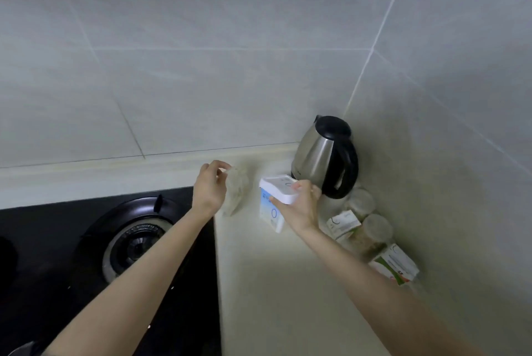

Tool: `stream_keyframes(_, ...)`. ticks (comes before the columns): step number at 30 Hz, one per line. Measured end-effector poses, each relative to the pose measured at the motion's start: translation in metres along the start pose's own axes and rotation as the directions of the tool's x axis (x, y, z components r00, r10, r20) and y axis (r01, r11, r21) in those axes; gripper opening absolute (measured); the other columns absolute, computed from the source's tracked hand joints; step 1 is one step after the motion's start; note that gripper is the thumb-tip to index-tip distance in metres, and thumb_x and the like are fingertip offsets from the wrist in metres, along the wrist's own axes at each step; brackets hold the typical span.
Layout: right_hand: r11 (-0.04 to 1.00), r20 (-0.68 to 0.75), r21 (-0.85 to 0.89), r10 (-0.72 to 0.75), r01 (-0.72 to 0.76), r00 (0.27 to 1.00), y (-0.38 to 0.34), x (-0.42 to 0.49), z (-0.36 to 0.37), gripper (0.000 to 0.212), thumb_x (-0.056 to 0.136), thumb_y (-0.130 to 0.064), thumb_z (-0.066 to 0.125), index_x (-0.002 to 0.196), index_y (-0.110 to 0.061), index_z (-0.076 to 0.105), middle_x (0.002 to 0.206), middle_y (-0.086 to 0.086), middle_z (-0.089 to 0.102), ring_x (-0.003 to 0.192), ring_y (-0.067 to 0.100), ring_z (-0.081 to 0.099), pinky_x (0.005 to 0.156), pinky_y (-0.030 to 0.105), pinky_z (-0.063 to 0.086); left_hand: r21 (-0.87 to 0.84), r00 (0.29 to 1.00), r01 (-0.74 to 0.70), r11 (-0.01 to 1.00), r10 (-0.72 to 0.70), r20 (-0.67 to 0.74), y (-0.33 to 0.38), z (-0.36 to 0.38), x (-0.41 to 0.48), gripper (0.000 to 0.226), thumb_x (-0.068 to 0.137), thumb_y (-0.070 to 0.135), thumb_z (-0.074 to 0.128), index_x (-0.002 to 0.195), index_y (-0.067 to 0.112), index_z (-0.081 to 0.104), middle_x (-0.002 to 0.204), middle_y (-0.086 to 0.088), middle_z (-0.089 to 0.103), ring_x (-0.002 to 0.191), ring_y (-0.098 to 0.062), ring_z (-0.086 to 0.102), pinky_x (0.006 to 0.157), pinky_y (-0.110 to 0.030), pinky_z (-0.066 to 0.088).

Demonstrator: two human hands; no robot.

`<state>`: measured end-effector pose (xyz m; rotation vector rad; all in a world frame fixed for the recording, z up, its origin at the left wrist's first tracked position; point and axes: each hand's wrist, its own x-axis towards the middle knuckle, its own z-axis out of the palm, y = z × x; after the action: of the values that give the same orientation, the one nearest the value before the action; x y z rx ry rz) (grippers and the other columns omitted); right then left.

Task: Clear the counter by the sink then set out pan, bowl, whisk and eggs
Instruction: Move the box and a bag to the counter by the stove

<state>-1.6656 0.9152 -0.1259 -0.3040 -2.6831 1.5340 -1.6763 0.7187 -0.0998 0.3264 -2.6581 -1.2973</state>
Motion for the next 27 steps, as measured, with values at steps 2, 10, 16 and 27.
stream_keyframes(2,1.000,0.045,0.011,-0.029,0.029,0.999,-0.002,0.016,0.006,0.053,0.069,-0.025,0.081,0.100,-0.024,0.038,0.125,0.002,0.028,0.109,0.019,0.044,0.087,0.023,0.038,-0.010,0.999,0.026,1.000,-0.026,-0.024,0.001,0.005,0.007,0.021,0.096,0.009,0.044,0.104,0.018,0.061,0.098,-0.002,0.050,0.079,-0.017,0.054,0.074,-0.027,0.041)
stream_keyframes(10,0.993,0.044,0.046,-0.114,0.112,0.992,0.005,0.066,0.030,0.052,0.071,-0.020,0.080,0.097,-0.021,0.035,0.123,-0.004,0.026,0.106,0.020,0.047,0.067,0.011,0.035,-0.094,0.993,0.091,0.991,-0.098,-0.072,0.000,0.020,0.031,0.020,0.098,0.010,0.042,0.107,0.018,0.058,0.103,-0.005,0.056,0.078,-0.016,0.060,0.054,-0.011,0.037)
stream_keyframes(16,0.976,0.135,-0.047,-0.204,0.212,0.970,0.021,0.070,0.035,0.047,0.073,-0.011,0.073,0.107,-0.021,0.042,0.132,0.002,0.029,0.102,0.023,0.051,0.075,0.030,0.048,-0.155,0.991,0.104,0.982,-0.116,-0.066,-0.004,0.023,0.018,0.029,0.097,0.009,0.043,0.121,0.018,0.057,0.117,0.001,0.062,0.096,-0.017,0.061,0.076,-0.021,0.046)
stream_keyframes(27,0.914,0.186,-0.383,-0.066,0.135,0.980,0.010,0.041,0.007,0.050,0.076,-0.015,0.059,0.124,-0.020,0.046,0.144,0.007,0.025,0.128,0.031,0.024,0.099,0.038,0.039,0.066,0.997,0.018,0.998,-0.013,-0.080,0.013,-0.009,-0.042,0.043,0.095,0.013,0.051,0.138,0.016,0.046,0.134,-0.005,0.051,0.088,-0.023,0.057,0.084,-0.015,0.034)
